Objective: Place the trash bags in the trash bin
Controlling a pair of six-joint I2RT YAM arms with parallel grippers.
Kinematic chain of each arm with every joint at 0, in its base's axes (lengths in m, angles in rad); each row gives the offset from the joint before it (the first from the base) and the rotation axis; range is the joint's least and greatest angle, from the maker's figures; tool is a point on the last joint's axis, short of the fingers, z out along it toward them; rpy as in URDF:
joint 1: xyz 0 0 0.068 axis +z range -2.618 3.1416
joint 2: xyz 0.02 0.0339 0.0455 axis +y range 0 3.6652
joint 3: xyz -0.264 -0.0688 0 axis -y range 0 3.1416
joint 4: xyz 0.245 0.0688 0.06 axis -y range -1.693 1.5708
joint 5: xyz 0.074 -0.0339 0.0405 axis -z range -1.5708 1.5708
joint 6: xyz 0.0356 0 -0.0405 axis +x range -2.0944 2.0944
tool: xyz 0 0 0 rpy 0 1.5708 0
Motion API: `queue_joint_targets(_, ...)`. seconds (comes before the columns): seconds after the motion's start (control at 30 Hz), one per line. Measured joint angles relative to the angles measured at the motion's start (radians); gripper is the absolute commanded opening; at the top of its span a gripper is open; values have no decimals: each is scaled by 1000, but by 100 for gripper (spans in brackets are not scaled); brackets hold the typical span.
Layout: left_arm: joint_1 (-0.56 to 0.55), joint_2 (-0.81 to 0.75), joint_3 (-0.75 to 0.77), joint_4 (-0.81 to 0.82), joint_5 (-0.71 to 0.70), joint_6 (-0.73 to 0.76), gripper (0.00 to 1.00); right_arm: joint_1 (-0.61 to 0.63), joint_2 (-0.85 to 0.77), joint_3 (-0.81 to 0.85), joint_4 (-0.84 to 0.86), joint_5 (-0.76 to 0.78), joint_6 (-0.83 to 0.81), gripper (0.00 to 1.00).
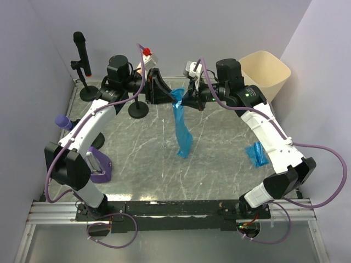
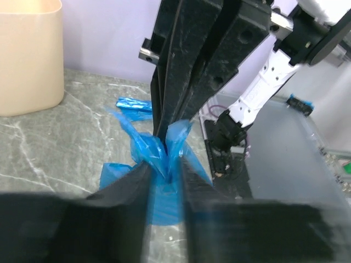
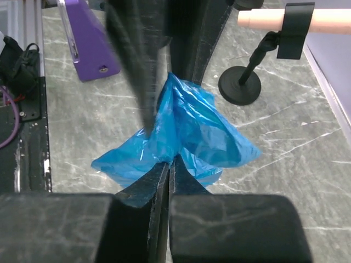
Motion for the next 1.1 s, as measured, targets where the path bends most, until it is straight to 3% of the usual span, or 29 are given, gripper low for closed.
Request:
queue_joint_targets(0.13,1,-1,0,-38,11,31,51,-2,0,2,-10,-18,-18,0)
queue_joint_targets(0.33,27,-12,-37,6,70,8,49,-38,-16,-2,-46,-134,-61,0)
queue_joint_targets(0.53,31,-12,-80,183,112,-103,45,-70,-32,-16,-42,-225,-40,0)
queue_joint_targets(0.83,-4,-12,-96,387,126,-257,39,-69,-8,-8,16,-220,34,0)
queue_joint_targets(0.97,-18,-12,-95,398,111,-258,32,-65,5,-7,39,-203,63,0)
queue_joint_targets(1.1,-26,-12,-85,326,77,-187,11,-59,11,-1,61,-200,87,0)
